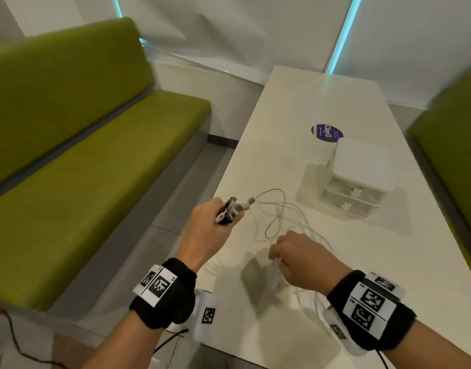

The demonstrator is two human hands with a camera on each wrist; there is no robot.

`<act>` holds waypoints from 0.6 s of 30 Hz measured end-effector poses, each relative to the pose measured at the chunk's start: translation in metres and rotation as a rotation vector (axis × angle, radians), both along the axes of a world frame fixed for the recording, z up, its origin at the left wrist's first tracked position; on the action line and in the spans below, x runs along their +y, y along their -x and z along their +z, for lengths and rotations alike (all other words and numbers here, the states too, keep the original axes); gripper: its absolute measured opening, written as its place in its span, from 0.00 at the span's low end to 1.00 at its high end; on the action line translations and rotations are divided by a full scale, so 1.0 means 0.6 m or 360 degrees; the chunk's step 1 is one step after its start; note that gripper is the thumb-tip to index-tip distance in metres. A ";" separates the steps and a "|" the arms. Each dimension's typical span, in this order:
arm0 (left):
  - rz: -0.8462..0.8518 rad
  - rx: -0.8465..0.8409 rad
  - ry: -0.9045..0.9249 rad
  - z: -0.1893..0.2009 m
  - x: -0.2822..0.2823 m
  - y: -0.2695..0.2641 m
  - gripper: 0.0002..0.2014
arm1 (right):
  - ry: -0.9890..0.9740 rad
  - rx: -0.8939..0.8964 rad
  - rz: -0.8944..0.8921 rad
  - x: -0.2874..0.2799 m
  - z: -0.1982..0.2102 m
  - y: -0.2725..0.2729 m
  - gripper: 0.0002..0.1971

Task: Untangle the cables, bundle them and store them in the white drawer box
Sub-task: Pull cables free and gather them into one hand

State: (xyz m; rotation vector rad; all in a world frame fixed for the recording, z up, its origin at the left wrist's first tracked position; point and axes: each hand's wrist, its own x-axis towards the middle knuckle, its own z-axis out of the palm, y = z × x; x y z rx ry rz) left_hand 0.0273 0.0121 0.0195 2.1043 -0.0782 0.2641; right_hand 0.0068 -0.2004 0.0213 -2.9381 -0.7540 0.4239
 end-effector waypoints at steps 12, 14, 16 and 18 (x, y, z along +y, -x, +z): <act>-0.0106 0.0472 0.0540 0.029 -0.096 0.021 0.20 | 0.0068 -0.0132 0.0104 -0.054 0.004 0.030 0.08; -0.0091 0.0520 0.0634 0.024 -0.108 0.023 0.19 | -0.0096 -0.0328 0.0054 -0.067 -0.004 0.029 0.09; -0.0130 0.0533 0.0743 0.022 -0.120 0.023 0.15 | -0.0429 -0.0567 -0.0099 -0.083 -0.004 0.027 0.11; -0.0176 0.0545 0.0831 0.026 -0.135 0.022 0.16 | -0.0815 -0.0675 -0.0273 -0.092 0.005 0.026 0.13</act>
